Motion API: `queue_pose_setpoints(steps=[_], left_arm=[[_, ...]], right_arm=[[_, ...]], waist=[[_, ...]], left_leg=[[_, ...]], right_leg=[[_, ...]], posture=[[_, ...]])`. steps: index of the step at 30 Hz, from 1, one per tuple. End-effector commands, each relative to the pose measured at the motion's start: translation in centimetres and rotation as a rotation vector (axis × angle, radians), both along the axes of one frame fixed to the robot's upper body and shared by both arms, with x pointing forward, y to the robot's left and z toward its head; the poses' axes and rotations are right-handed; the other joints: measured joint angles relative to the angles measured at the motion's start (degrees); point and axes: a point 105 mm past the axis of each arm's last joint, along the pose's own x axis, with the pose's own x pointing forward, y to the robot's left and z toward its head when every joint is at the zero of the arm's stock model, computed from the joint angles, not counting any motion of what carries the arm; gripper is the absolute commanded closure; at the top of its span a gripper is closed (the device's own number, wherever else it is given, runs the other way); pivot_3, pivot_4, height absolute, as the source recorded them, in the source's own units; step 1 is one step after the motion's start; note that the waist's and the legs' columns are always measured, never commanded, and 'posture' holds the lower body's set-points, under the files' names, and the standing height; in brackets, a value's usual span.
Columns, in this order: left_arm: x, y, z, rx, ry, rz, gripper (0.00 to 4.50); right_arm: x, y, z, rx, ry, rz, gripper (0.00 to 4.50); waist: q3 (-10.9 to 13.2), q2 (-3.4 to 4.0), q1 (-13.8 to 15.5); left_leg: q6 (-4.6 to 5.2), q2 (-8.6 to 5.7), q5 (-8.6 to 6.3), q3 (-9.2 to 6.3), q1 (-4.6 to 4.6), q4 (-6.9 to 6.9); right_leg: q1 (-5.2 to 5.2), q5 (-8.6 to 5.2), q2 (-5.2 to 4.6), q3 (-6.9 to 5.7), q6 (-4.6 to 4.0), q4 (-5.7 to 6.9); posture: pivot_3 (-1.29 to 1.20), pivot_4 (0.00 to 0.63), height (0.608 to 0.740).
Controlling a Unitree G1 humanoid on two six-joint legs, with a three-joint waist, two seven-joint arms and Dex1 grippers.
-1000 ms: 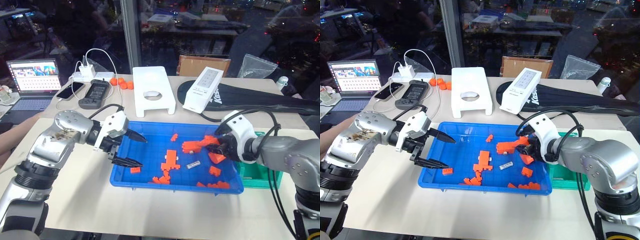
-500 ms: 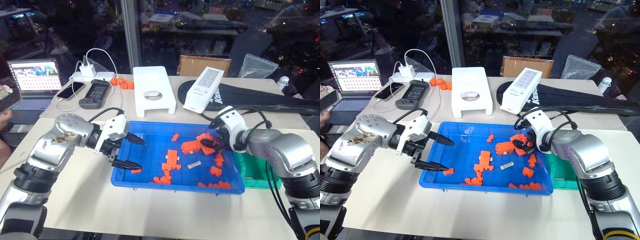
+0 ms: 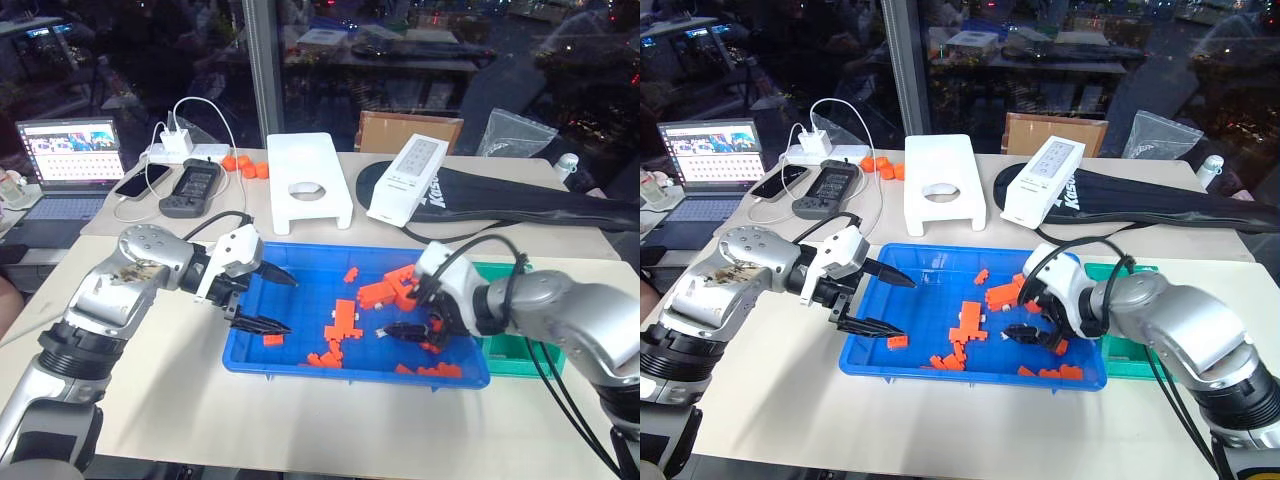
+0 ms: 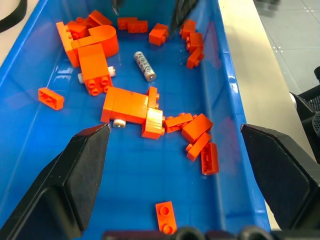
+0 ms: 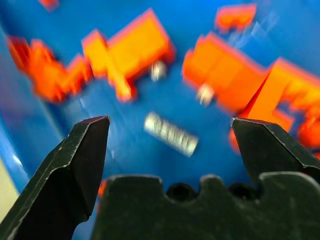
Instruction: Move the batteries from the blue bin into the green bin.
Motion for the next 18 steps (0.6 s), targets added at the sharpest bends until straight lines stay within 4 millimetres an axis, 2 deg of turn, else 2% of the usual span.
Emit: queue_pose_setpoints(steps=[1,3,7,11,13,18], left_arm=[[0.1,0.0,0.8,0.001,-0.039,-0.01,0.0],[0.2,0.2,0.6,0.01,-0.04,0.005,0.0],[0.3,0.4,0.3,0.023,-0.044,0.011,0.0],[0.2,0.5,0.3,0.024,-0.037,0.017,0.0],[0.2,0.6,0.3,0.024,-0.034,0.019,0.0],[0.0,0.5,0.4,0.022,-0.026,0.013,0.0]], right_arm=[[0.7,0.2,-0.5,-0.039,-0.043,0.039,0.02],[1.2,0.3,-1.6,-0.051,-0.032,0.052,0.02],[1.7,0.9,-2.3,-0.026,-0.019,0.071,0.02],[1.4,0.9,-3.8,-0.051,0.027,0.096,1.03],[1.3,0.7,-4.1,-0.066,0.035,0.104,1.7],[0.9,0.4,-2.2,-0.021,0.025,0.108,3.5]], waist=[[-0.01,0.01,-0.07],[-0.01,0.01,-0.05],[0.0,0.02,-0.02],[-0.01,0.03,0.24],[-0.01,0.03,0.26],[-0.01,0.03,0.26]], left_leg=[[0.0,0.0,0.0,0.0,0.01,0.0],[0.01,0.01,-0.01,-0.01,0.01,0.03],[0.03,0.0,-0.02,-0.01,-0.02,0.08],[0.05,0.0,-0.03,-0.01,-0.03,0.13],[0.06,0.0,-0.04,-0.01,-0.02,0.15],[0.06,0.0,-0.04,-0.01,-0.02,0.15]], right_leg=[[0.02,0.0,0.0,0.0,0.01,0.0],[0.02,-0.01,0.01,0.0,0.01,0.0],[0.02,-0.01,0.01,0.0,0.01,0.01],[0.05,0.0,0.01,-0.01,0.0,0.02],[0.06,0.0,0.01,-0.01,0.01,0.01],[0.06,0.0,0.01,-0.01,0.01,0.02]], posture=[[0.0,0.15,0.731],[0.0,0.15,0.731],[0.0,0.15,0.731],[0.0,0.15,0.731],[0.0,0.15,0.731],[0.0,0.15,0.731]])
